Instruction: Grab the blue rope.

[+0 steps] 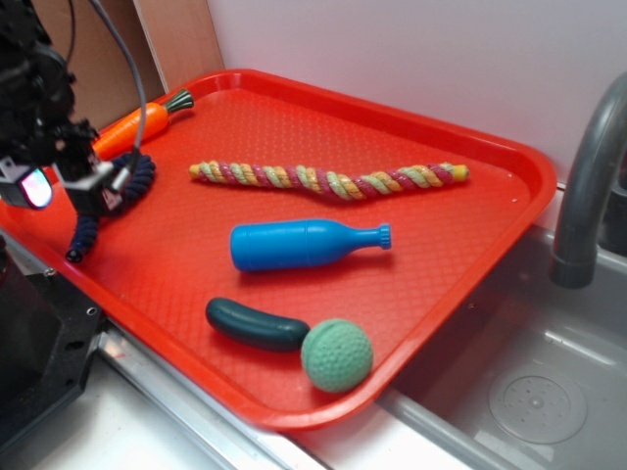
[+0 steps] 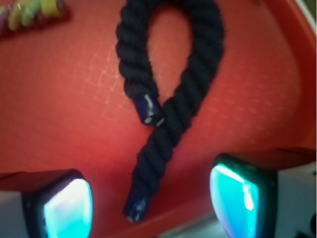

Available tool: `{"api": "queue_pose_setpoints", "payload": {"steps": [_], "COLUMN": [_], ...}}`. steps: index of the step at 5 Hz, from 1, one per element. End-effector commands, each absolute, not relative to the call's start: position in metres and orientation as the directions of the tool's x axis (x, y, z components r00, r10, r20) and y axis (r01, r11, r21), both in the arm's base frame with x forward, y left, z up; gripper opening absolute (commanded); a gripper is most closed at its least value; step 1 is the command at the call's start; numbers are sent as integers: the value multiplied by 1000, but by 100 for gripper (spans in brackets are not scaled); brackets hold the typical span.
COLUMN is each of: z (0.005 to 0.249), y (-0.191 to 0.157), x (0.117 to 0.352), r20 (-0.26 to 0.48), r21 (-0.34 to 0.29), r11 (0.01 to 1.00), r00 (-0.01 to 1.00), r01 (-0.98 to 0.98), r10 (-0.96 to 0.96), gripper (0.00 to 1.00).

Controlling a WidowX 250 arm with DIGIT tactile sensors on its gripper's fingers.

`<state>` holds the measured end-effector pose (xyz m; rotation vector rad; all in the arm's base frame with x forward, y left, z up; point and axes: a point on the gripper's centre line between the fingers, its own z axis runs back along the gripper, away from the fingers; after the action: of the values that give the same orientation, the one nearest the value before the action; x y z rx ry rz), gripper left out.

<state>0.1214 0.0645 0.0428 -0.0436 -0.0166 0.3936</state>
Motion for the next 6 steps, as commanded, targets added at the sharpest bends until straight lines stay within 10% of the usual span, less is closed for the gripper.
{"api": "queue_pose_setpoints", "payload": {"steps": [1,2,3,6], "z": [14,2,10,161], "y": [72,72,74,23], "x": [135,127,102,172], "r20": [9,-25,0,76], "r21": [-55,-47,-42,-8], "r11": [950,937,947,996], "r00": [952,938,947,993], "r01": [-306,-346,-320,-88], "r10": [307,345,320,89], "gripper": [100,0,0,0]}}
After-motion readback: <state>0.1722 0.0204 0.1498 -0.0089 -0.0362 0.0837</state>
